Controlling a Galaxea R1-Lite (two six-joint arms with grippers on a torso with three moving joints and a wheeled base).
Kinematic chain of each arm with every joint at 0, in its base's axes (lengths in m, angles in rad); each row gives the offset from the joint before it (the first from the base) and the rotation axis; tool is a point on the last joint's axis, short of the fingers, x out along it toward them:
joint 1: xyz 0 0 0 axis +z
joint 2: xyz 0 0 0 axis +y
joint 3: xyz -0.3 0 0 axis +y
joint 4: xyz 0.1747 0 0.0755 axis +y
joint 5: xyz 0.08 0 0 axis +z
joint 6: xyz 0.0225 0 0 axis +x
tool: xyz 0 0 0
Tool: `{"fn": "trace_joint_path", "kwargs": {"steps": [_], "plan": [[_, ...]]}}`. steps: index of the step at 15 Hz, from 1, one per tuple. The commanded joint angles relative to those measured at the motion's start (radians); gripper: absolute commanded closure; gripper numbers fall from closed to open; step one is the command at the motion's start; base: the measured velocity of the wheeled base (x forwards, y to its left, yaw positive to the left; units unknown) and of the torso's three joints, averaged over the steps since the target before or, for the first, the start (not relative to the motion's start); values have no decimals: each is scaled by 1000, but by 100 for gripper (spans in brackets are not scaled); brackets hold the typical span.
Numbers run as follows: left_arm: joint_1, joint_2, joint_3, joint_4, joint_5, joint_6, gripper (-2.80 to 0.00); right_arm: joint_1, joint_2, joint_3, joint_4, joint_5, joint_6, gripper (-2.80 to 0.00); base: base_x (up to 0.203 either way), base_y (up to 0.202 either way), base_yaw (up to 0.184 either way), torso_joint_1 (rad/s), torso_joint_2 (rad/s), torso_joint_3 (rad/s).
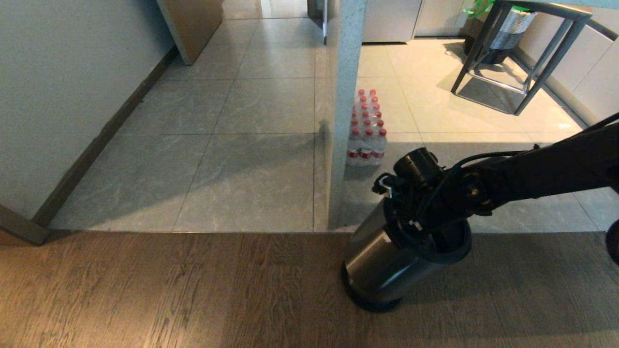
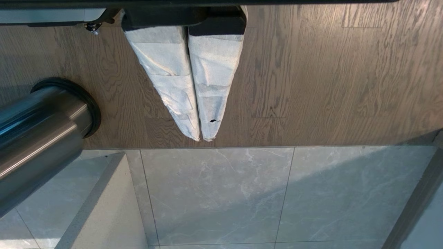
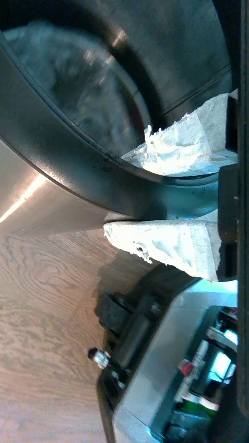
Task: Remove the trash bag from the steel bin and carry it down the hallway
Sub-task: Place the outer trash can on the ground
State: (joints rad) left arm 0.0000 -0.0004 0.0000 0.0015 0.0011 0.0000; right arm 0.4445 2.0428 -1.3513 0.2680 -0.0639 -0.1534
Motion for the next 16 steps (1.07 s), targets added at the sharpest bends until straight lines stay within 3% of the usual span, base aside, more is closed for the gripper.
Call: {"fn": "trace_joint_path", "kwargs": {"steps": [1,9,16], "plan": [[0,0,0,0,0,0,0,0,-85,10,27,-1,-5,0,0,0,0,0,0,0],[0,0,0,0,0,0,0,1,-371,56,158,-1,-4,0,0,0,0,0,0,0],[0,0,0,0,0,0,0,-1,-613,-24,344,-4,6,0,0,0,0,0,0,0]]}}
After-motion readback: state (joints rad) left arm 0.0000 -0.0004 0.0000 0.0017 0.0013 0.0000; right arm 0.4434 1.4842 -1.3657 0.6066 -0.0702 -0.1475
